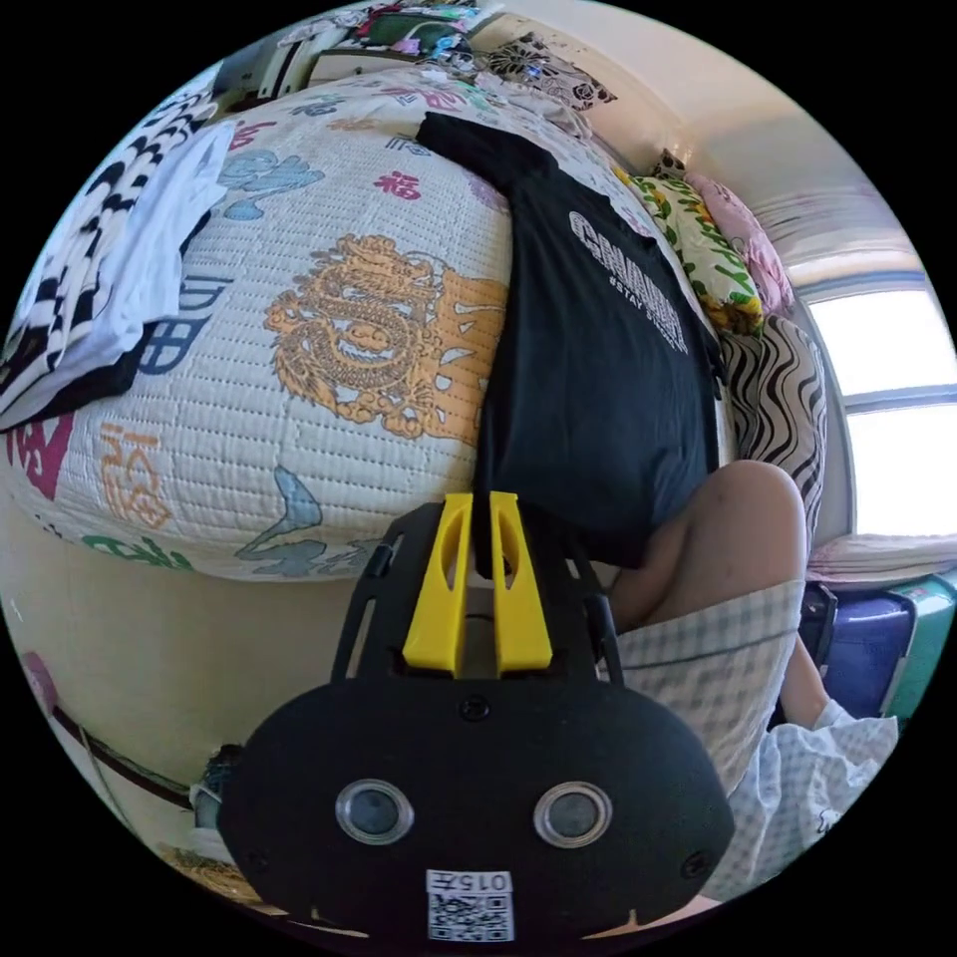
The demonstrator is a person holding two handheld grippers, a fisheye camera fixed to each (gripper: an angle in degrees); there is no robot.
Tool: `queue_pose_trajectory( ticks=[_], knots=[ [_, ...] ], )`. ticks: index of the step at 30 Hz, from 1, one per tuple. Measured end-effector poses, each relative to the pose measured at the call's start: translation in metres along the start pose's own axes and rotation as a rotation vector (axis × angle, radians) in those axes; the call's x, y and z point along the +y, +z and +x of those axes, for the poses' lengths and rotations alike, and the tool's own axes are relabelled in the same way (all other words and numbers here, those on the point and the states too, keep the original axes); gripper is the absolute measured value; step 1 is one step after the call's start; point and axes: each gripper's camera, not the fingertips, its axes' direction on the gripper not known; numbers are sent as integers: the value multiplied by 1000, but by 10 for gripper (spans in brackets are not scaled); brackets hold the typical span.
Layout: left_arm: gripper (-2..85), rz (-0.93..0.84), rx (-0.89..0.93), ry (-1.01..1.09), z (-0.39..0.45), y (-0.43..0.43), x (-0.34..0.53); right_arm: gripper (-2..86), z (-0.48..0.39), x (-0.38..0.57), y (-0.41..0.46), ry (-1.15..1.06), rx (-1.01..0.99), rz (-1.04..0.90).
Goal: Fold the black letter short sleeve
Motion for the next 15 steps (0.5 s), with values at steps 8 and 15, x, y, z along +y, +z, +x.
queue_pose_trajectory(
  ticks=[8,15],
  knots=[
    [-6,-109,-327,66,40,40,7,4,2,7,-11,13,70,-67],
    [-8,22,-677,195,76,16,-3,19,7,4,-46,-50,141,31]
  ],
)
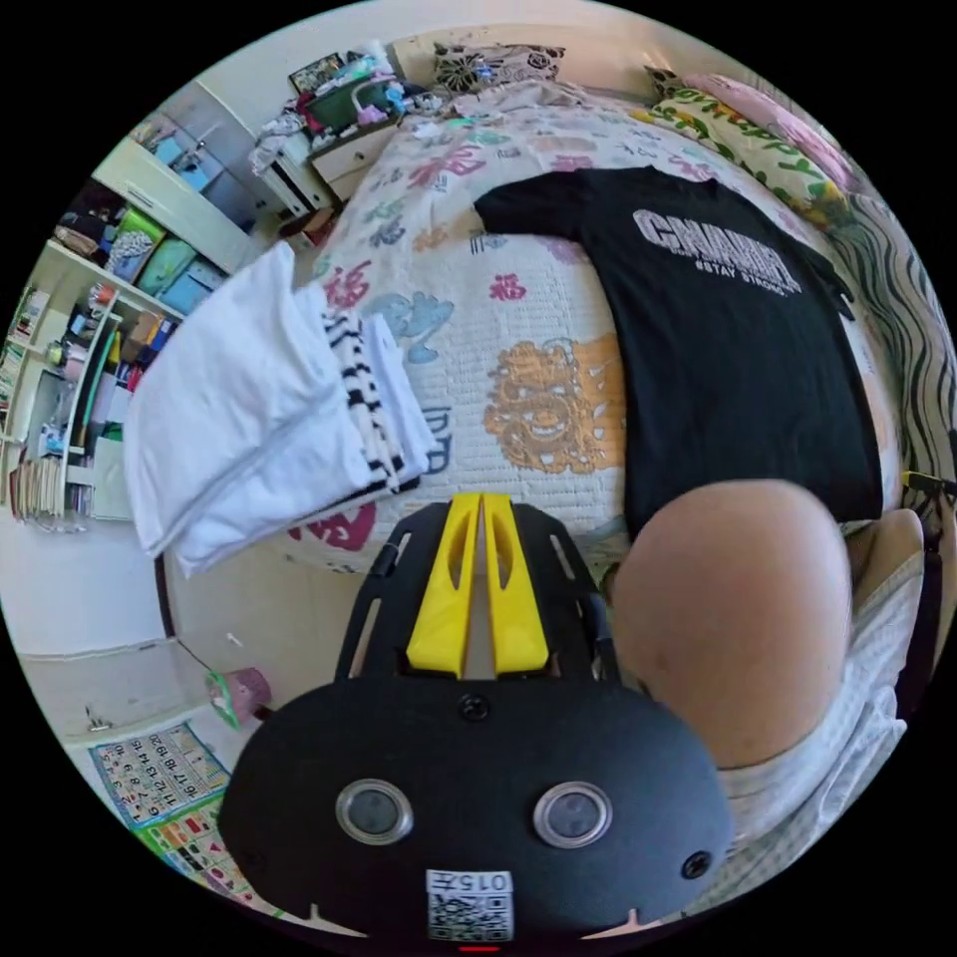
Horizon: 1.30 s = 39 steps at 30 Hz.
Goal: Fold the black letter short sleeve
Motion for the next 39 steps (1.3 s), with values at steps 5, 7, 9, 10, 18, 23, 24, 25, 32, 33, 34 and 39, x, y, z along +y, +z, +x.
queue_pose_trajectory(
  ticks=[5,7,9,10,18,23,24,25,32,33,34,39],
  knots=[
    [-2,270,117,87,43,-51,-57,44,25,-17,-38,14,-106,273],
    [8,336,197,154,78,-59,-86,45,35,-28,-44,29,-129,354],
    [24,377,271,240,125,-62,-120,47,48,-43,-47,51,-150,425],
    [39,389,317,307,163,-62,-145,50,57,-55,-47,68,-167,462],
    [98,299,481,764,467,-35,-297,78,107,-146,-33,92,-224,561],
    [101,186,359,900,633,22,-362,92,125,-206,-14,77,-192,545],
    [99,165,334,907,645,30,-367,89,126,-211,-11,73,-200,546],
    [89,132,266,903,663,43,-377,82,128,-222,-6,75,-199,530],
    [-1,160,385,743,668,62,-438,-2,138,-236,20,60,-154,540],
    [-2,174,414,706,662,61,-444,-3,139,-233,21,60,-146,556],
    [-4,221,468,608,648,58,-455,-4,141,-226,24,74,-136,584],
    [-7,170,630,439,617,77,-488,5,154,-212,43,148,-200,693]
  ],
)
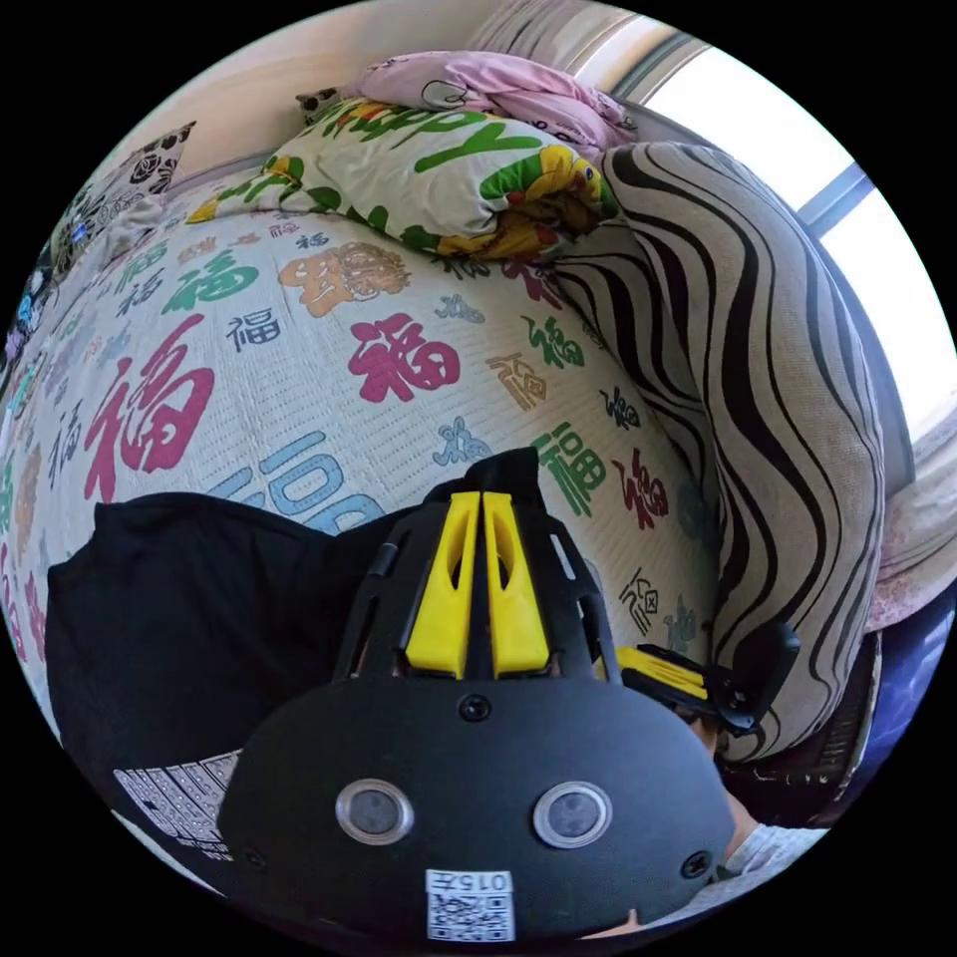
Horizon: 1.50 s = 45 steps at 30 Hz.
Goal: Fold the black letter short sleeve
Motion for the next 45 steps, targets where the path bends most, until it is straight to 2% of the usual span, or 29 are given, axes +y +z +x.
queue_pose_trajectory(
  ticks=[4,6,7,9,11,18,22,24,27,32,35,40,45],
  knots=[
    [-8,11,14,27,-10,2,5,71,-11,-21,26,-86,-126,21],
    [-7,13,8,36,-14,-2,6,86,-20,-34,53,-97,-78,-47],
    [-7,18,5,34,-17,-7,6,75,-24,-42,76,-86,-46,-129],
    [-6,24,18,29,-24,-18,4,36,-30,-45,91,-87,52,-150],
    [-5,11,43,41,-32,-32,1,9,-36,-39,94,-115,7,-153],
    [-2,77,87,63,-68,-96,22,12,-24,3,120,-26,-39,-130],
    [-2,165,219,98,-109,-177,80,43,-35,27,138,0,-56,-98],
    [0,200,163,90,-136,-222,122,44,-47,45,140,-13,-59,-66],
    [4,295,18,-38,-203,-301,212,46,-79,76,148,-72,-47,-46],
    [25,409,-151,-526,-331,-411,396,46,-172,125,202,-221,-51,-90],
    [50,472,-200,-680,-369,-450,469,48,-243,139,255,-347,-109,-177],
    [61,548,-171,-762,-416,-480,526,58,-366,149,350,-552,-195,-337],
    [95,631,-158,-744,-460,-506,534,70,-490,149,451,-739,-207,-480]
  ],
)
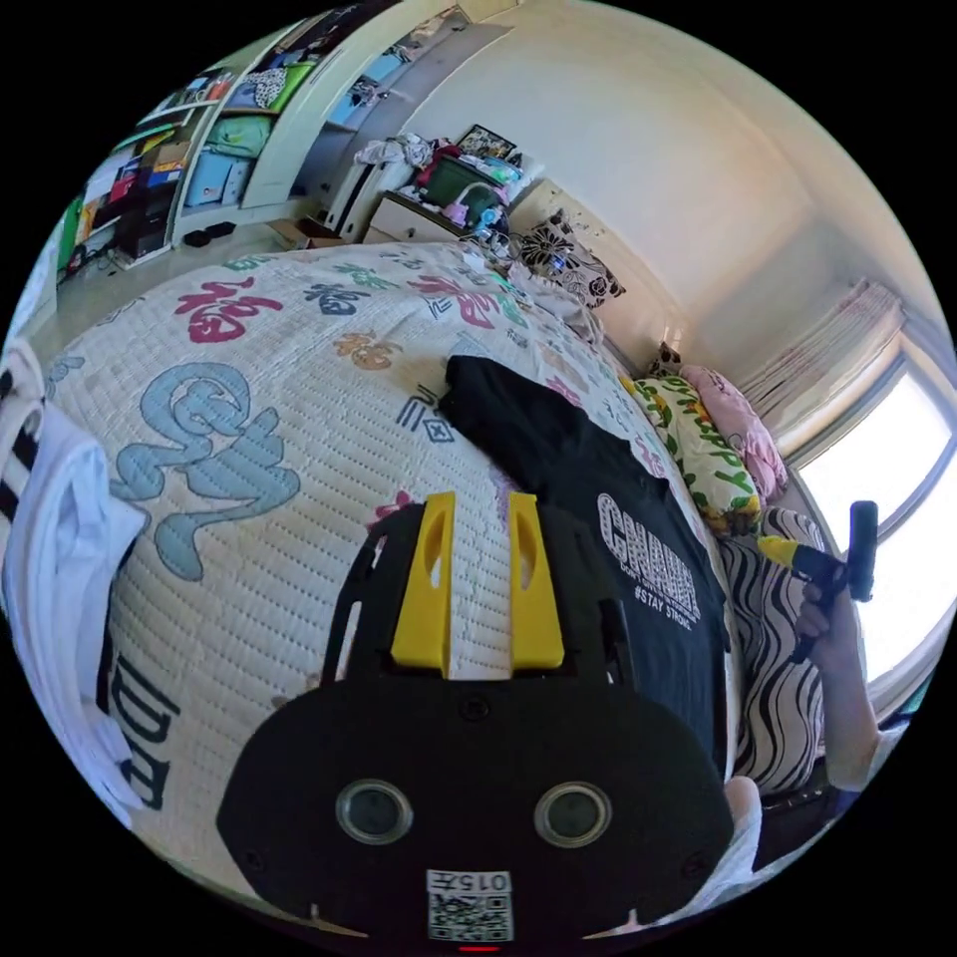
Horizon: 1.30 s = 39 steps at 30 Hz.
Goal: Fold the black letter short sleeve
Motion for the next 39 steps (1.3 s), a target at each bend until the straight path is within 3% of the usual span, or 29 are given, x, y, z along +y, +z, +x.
queue_pose_trajectory(
  ticks=[2,5,8,12,17,19,23,25,29,33,36,39],
  knots=[
    [131,87,-9,-26,-19,-5,-27,71,-25,-50,48,-46,-31,-54],
    [125,81,58,-28,-44,2,-67,74,-51,-93,107,-85,-59,-87],
    [30,-66,213,21,-55,9,-87,79,-65,-132,163,-103,-26,-140],
    [4,-35,274,46,-53,-22,-78,85,-74,-184,223,-113,43,-176],
    [-3,-100,212,130,-48,-52,-74,123,-105,-248,346,-152,215,-459],
    [-3,-83,278,71,-61,-63,-74,126,-116,-252,385,-172,314,-558],
    [-4,-73,330,6,-83,-86,-71,39,-138,-245,439,-231,446,-656],
    [-4,-34,349,-7,-88,-101,-71,26,-146,-245,440,-229,477,-620],
    [-4,43,335,-26,-94,-132,-73,17,-162,-248,411,-151,455,-355],
    [-4,-21,225,-46,-99,-136,-69,50,-180,-233,421,-190,476,-327],
    [-2,-75,222,-135,-109,-136,-51,78,-187,-217,423,-140,374,-288],
    [4,-99,200,-139,-106,-143,-36,82,-193,-201,389,-139,146,-133]
  ],
)
